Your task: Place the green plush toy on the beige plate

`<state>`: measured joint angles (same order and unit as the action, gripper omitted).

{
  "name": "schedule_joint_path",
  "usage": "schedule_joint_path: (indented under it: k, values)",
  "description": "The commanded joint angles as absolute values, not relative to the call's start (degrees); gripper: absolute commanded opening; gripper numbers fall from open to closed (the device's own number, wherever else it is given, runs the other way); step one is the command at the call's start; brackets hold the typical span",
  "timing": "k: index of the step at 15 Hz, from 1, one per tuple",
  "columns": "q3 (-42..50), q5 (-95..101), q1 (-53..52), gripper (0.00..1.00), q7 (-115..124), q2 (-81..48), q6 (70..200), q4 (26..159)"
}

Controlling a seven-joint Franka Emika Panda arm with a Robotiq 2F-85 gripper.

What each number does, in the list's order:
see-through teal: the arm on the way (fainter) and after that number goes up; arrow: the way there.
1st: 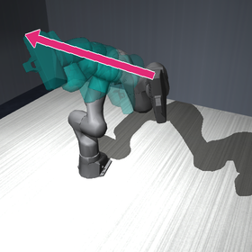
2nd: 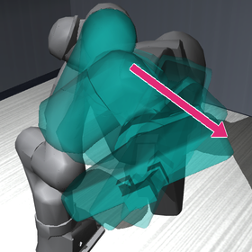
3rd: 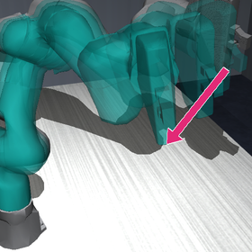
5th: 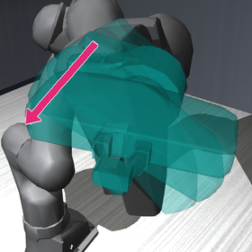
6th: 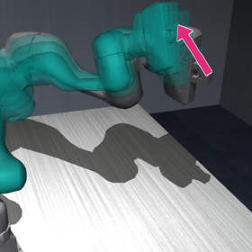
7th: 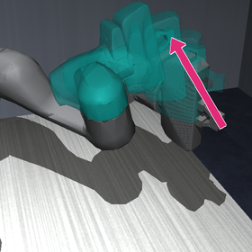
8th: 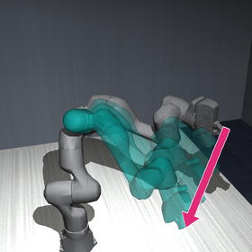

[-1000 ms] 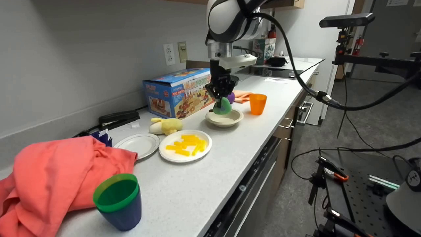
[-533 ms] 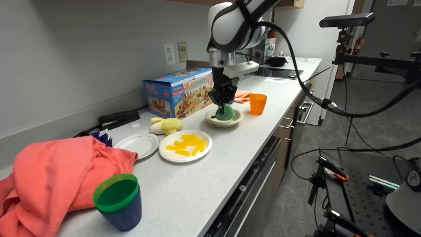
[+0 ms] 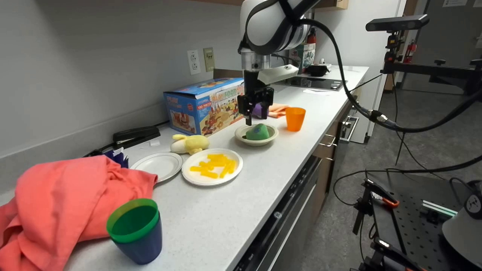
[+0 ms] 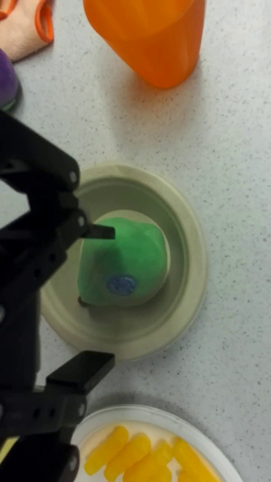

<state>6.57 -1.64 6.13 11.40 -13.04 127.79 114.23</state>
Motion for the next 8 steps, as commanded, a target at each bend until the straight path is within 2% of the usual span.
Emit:
schedule_joint_path:
  k: [1, 8]
  values:
    - [6.56, -2.27, 6.25, 1.00, 9.50, -10.03, 127.96, 115.57]
    - [6.65, -2.01, 6.05, 1.00, 10.60, -10.15, 127.62, 114.18]
